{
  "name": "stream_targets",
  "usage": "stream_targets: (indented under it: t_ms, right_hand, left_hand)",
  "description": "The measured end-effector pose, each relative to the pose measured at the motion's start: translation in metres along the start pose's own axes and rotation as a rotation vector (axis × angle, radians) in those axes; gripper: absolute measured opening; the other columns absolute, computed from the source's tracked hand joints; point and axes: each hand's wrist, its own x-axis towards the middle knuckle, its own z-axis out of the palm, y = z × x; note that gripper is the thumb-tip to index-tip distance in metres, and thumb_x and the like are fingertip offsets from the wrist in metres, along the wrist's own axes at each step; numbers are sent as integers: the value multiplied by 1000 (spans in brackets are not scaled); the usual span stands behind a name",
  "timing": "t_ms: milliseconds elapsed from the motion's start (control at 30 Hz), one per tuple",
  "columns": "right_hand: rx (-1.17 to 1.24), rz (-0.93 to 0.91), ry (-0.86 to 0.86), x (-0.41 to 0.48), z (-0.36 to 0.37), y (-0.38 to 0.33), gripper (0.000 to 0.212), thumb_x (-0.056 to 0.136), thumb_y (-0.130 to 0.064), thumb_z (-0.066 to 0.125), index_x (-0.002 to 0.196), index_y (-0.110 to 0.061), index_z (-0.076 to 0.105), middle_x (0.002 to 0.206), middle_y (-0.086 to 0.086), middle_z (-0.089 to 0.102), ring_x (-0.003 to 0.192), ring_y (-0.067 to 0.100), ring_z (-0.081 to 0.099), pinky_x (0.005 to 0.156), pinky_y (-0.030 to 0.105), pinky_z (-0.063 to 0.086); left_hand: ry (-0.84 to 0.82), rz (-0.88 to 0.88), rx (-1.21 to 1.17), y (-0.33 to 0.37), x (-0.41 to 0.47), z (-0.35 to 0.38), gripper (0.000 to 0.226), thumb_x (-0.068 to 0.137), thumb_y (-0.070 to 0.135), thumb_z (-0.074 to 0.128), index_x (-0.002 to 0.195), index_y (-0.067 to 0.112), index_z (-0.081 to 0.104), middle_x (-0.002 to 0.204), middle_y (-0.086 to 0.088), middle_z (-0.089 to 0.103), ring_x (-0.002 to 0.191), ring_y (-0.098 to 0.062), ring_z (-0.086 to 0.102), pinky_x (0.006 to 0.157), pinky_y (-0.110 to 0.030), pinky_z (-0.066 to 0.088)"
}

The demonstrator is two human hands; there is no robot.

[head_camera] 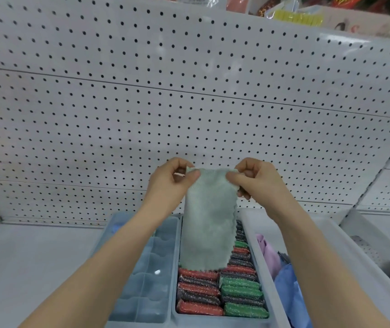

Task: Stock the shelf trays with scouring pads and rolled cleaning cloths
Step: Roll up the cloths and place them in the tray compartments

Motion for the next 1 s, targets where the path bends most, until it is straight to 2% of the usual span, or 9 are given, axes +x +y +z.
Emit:
stream_targets:
  t_ms: [100,200,433,667,833,867,933,967,1000]
  right_hand:
    - [86,-52,27,-3,11,-6,14,84,-9,69,73,-9,59,50,2,52,46,16,54,46,25,39]
    - [160,-90,13,-6,19,-14,14,86,-10,70,76,-8,61,52,1,58,49,15,59,46,24,42]
    - [235,-121,3,-9,22,-21,10,88,-14,69,79,-10,70,59,-6,66,51,12,62,45,21,41]
    - [236,-100,11,-10,21,-18,20,92,-19,65,85,-3,75,71,9,72,58,16,65,49,24,42]
    - [176,-159,-40,-14,9,-12,15,93,-23,64,92,-17,78,86,4,76,73,11,63,60,24,47]
    - [157,-189,-14,-13,5,-10,11,90,-22,68,95,-21,77,88,2,75,76,9,62,63,23,49]
    - [97,-193,-20,-11,-2,-4,24,82,-22,76,106,-25,71,94,-2,73,85,7,64,73,19,52]
    - [93,-168,-75,-10,-3,-3,30,80,-22,78,108,-23,69,96,-2,72,89,9,66,78,20,53]
    - [118,-137,-141,-9,-1,-1,31,78,-19,79,107,-17,68,96,0,73,90,11,67,80,22,54]
  left_hand:
    - [73,94,38,9,-8,10,12,86,24,69,83,31,60,77,20,61,64,0,52,64,-17,45]
    - [75,161,5,21,-15,18,12,87,24,69,84,29,59,79,20,60,65,2,52,61,-12,43]
    - [37,173,-36,30,-17,22,13,87,23,70,83,30,60,73,27,61,64,4,55,59,-9,41]
    - [-40,115,-63,29,-20,22,29,70,21,83,92,27,65,87,14,71,79,-5,67,73,-20,56]
    - [20,116,-80,24,-19,16,17,87,10,69,90,27,67,78,9,73,64,0,60,65,-13,45]
    - [12,114,-87,24,-19,15,15,88,10,67,91,24,67,77,6,74,62,-2,58,64,-15,44]
    - [-38,124,-104,24,-18,13,14,88,10,67,92,24,67,81,-3,75,67,-20,61,67,-28,49]
    - [-71,135,-108,25,-18,13,16,88,10,68,92,25,68,84,-7,75,74,-32,63,71,-36,51]
    - [-97,148,-110,26,-18,12,18,88,9,68,93,26,67,86,-6,75,81,-34,66,75,-41,54]
